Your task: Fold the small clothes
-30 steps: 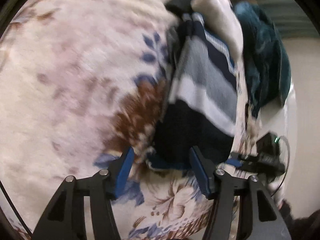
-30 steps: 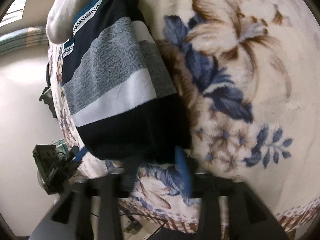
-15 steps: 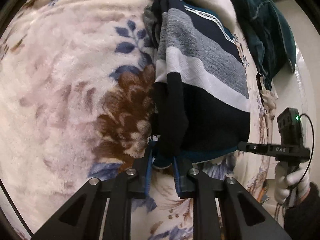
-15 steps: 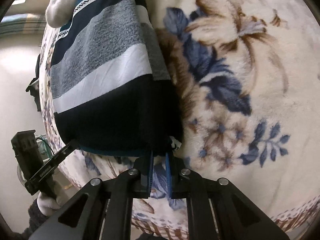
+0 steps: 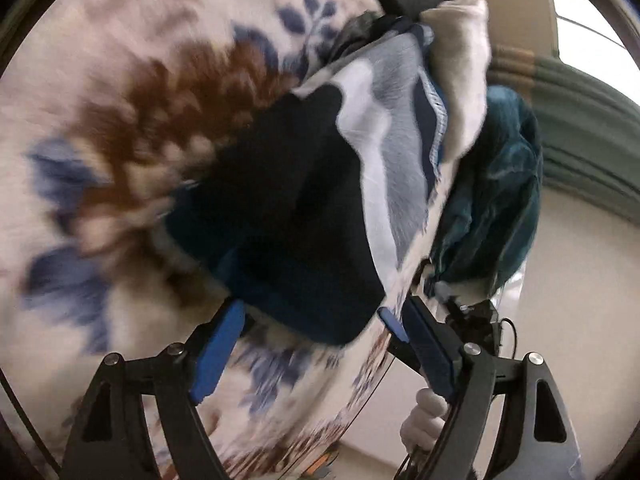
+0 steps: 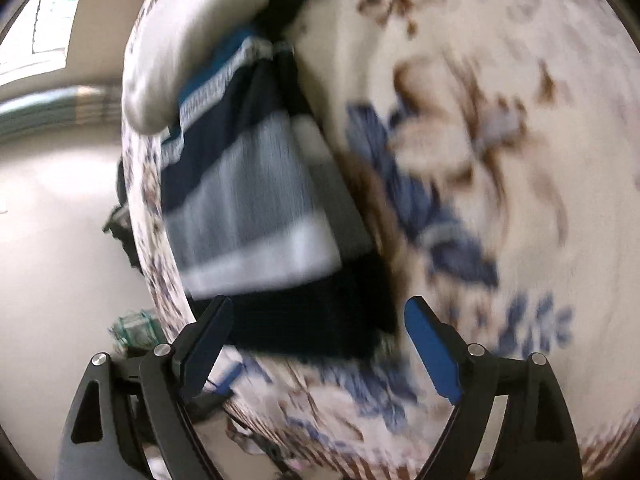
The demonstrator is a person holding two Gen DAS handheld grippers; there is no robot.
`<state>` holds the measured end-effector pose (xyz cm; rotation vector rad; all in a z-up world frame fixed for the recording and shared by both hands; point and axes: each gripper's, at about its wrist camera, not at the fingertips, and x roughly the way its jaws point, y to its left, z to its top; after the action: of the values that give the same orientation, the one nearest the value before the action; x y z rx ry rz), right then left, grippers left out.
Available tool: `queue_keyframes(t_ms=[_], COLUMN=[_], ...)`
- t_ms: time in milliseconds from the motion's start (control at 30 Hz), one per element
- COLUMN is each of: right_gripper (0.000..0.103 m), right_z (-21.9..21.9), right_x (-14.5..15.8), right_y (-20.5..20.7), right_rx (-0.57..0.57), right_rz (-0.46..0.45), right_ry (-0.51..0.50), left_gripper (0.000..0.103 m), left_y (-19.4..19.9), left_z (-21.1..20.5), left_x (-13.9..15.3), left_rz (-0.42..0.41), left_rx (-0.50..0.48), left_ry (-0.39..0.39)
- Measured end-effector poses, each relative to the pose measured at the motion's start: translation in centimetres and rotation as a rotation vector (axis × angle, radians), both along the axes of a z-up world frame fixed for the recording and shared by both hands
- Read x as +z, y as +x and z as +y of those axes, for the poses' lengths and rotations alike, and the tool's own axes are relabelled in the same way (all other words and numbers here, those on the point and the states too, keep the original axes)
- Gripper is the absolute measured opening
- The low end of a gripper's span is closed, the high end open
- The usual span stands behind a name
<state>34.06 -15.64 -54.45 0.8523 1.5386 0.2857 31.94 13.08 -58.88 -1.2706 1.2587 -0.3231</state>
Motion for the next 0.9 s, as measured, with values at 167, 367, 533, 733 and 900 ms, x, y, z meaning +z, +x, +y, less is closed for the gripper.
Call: queue_keyframes(t_ms=[167,367,533,733,900], right_gripper=[0.089,0.089,0.047,0.022,0.021], right_z=[-1.3,0.0,2.2,0.0,-4.6], right_x=[-2.8,-7.3,-7.9,-6.4,-4.3], right_y=[6.9,15.2,17.5,14.8,10.0], right_rx=[-0.054,0.006,0.088,-0.03,-0.186], right_rz=[-0.044,-0.019,-0.053,-0.04,-0.017], right_ry=[0.119,0.184,0.196,0.165,0.144], left_gripper=[0.081,0.082,0.083,0.083,0.083], left_y=[2.6,1.8,-0.4,-1.6,-0.5], left_z=[-1.7,-1.1,0.3,0.1,-1.4], left_x=[-1.7,-2.2,-1.3,-0.1,-1.3], left_rz=[-0.017,0.026,0.062,0.038,0.009], left_rx=[0.068,0.17,0.173,-0.005,-0.052], left_ry=[0.012,-0.056,-0.061,0.123,0.091])
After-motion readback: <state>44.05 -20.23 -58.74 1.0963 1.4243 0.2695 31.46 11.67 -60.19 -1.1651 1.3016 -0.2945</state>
